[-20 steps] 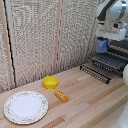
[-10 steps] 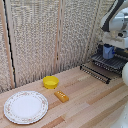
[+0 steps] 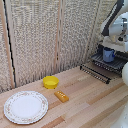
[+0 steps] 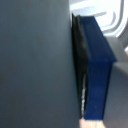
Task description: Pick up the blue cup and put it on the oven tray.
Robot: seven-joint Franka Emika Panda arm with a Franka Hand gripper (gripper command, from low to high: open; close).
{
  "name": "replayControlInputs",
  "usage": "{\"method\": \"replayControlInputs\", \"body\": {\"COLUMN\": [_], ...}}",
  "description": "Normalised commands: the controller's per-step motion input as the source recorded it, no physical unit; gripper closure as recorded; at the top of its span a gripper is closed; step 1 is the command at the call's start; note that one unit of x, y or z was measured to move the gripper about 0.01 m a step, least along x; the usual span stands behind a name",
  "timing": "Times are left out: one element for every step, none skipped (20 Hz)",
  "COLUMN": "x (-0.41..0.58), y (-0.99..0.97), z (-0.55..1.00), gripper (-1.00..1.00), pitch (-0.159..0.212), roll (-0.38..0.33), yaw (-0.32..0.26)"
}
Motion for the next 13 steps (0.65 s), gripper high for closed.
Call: {"method": "replayControlInputs", "body": {"x": [0.040, 0.066, 0.077, 0.071, 0.054, 0.054, 0.054, 0.089, 0.066, 0.123, 0.103, 0.203, 0.160], "y": [0.00, 0.00, 0.00, -0.01, -0.07, -0.09, -0.05, 0.00, -0.02, 0.00, 0.00, 0.00, -0.02], "z": [0.14, 0.29, 0.33, 0.37, 0.43, 0.47, 0.63, 0.75, 0.81, 0.83, 0.82, 0.69, 0.49], "gripper": [-1.00, -1.00, -1.00, -1.00, -1.00, -1.00, -1.00, -1.00, -1.00, -1.00, -1.00, -1.00, -1.00], "pitch": [-0.020, -0.065, -0.045, -0.043, -0.045, -0.024, -0.009, 0.000, 0.000, 0.008, 0.000, 0.025, 0.015], "roll": [0.000, 0.000, 0.000, 0.000, 0.000, 0.000, 0.000, -0.011, -0.002, 0.000, 0.000, 0.000, 0.007], "yaw": [0.021, 0.015, 0.020, 0.000, 0.000, 0.000, 0.000, -0.009, -0.028, 0.000, 0.003, 0.034, 0.032]}}
